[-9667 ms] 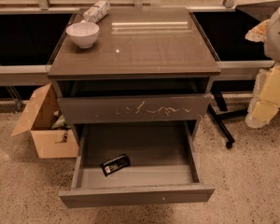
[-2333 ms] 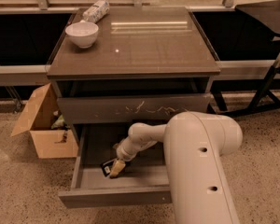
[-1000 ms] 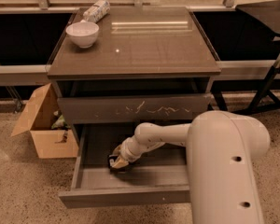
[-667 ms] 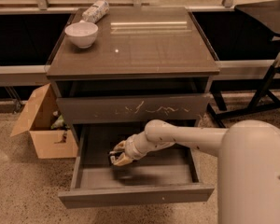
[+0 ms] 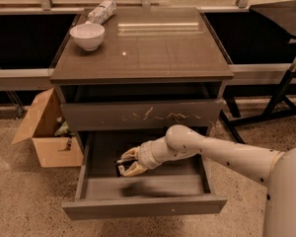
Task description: Pick rxbar chocolate from middle drawer and place on counter
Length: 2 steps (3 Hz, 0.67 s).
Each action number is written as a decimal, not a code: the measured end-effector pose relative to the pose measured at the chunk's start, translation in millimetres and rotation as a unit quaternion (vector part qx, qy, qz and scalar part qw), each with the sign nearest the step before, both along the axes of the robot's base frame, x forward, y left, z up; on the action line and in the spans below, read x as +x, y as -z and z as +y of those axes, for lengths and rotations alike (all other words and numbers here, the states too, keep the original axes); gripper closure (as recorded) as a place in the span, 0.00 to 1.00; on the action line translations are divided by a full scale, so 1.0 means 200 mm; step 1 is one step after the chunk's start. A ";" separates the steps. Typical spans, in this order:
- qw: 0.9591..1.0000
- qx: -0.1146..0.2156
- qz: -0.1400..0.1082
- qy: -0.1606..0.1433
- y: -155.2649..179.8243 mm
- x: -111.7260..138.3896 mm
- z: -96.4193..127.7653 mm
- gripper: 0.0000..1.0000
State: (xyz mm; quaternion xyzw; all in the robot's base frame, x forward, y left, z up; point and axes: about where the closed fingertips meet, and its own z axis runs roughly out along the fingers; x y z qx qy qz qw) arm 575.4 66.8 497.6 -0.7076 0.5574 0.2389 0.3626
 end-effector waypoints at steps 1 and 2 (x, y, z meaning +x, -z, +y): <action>0.999 0.020 -0.027 0.007 -0.18 -0.08 0.06 1.00; 0.997 0.031 -0.068 0.015 -0.44 -0.20 0.14 1.00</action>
Offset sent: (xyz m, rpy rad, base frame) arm -0.0782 0.0483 0.1699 0.0789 -0.2707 -0.0504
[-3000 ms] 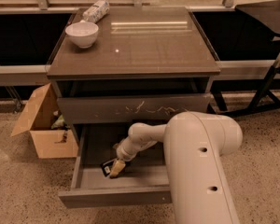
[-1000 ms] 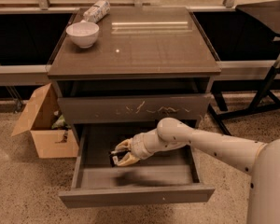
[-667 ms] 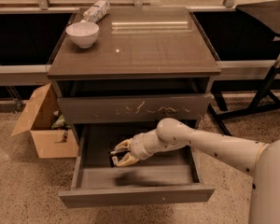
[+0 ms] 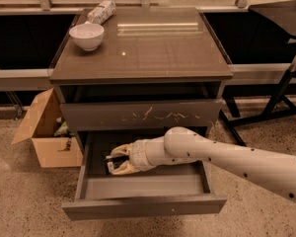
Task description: Pick rxbar chocolate from middle drawer and place on counter
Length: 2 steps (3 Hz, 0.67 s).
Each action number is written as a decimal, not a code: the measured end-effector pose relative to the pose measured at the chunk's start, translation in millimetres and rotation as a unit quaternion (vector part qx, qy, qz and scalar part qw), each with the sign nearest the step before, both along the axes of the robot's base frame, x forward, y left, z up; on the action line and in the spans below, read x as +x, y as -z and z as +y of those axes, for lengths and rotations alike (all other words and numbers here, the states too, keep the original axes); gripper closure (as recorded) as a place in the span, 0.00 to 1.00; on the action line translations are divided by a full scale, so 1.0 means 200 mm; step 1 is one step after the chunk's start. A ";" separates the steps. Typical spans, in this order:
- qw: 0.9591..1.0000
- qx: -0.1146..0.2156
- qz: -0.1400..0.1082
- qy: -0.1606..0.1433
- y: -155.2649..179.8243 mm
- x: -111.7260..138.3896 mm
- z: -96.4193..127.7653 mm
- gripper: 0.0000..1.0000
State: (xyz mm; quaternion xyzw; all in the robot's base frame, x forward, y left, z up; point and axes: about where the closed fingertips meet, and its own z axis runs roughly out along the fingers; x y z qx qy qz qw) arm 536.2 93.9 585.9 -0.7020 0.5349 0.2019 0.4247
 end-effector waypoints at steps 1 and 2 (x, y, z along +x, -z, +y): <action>0.998 -0.006 -0.057 -0.002 -0.36 -0.15 0.08 1.00; 0.995 -0.017 -0.100 -0.005 -0.59 -0.24 0.12 1.00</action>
Offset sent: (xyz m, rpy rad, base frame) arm -0.0653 0.0265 0.1620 -0.0533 -0.2815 0.0057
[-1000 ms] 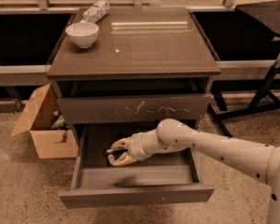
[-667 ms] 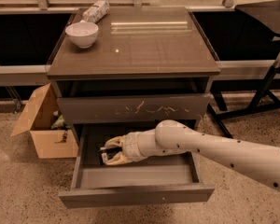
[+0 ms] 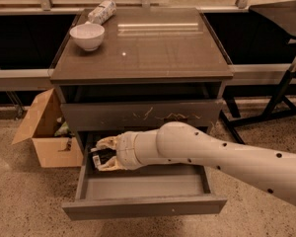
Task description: Pick rxbar chocolate from middle drawer and place on counter
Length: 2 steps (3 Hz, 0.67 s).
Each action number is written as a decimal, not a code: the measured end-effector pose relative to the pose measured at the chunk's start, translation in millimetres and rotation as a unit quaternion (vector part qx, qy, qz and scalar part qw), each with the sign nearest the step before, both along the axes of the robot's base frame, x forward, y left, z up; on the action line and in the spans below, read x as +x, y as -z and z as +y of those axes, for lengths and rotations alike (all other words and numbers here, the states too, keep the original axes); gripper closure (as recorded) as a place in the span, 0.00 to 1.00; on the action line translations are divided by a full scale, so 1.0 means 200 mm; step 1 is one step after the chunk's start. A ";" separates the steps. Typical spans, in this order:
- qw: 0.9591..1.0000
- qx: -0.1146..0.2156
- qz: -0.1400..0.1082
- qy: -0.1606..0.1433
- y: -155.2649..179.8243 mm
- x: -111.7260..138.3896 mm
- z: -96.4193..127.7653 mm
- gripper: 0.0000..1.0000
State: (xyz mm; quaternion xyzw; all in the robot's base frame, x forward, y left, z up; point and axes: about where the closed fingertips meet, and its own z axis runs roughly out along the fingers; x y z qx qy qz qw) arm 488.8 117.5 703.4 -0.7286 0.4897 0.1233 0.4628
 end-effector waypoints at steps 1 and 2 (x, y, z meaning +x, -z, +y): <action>1.000 0.002 -0.001 0.000 -0.01 0.00 0.00 1.00; 0.999 0.029 -0.021 0.005 -0.18 0.01 -0.07 1.00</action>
Offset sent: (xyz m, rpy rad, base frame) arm 0.0039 -0.0344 0.0804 0.1321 -0.0952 -0.0282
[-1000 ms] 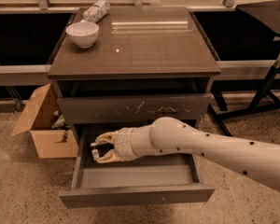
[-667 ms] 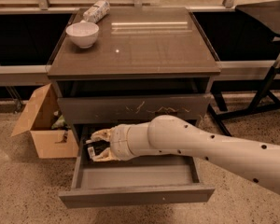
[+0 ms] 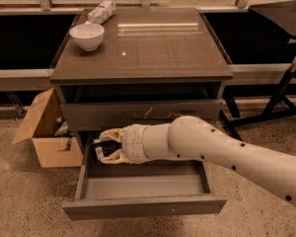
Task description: Pick rxbar chocolate from middle drawer and place on counter
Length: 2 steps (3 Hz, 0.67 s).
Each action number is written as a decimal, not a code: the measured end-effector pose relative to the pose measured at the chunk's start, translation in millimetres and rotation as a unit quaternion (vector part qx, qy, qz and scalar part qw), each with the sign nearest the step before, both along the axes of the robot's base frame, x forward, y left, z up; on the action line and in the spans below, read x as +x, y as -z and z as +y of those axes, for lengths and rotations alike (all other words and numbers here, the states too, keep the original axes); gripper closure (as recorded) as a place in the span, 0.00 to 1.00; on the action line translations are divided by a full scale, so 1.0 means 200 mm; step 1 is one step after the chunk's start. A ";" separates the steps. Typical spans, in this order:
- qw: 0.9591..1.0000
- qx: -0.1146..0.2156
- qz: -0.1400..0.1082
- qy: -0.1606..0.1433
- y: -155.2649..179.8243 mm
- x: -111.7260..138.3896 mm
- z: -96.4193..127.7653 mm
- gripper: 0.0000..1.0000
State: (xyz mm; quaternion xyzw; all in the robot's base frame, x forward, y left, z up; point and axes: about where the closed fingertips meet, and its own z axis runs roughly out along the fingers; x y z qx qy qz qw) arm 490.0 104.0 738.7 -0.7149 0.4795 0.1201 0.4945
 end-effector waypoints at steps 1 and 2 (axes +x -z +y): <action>0.999 0.036 -0.023 0.012 -0.26 0.01 -0.12 1.00; 0.997 0.062 -0.048 0.023 -0.56 0.05 -0.28 1.00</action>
Offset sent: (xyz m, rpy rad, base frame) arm 0.0239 -0.0979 0.1825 0.1809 -0.1545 -0.0768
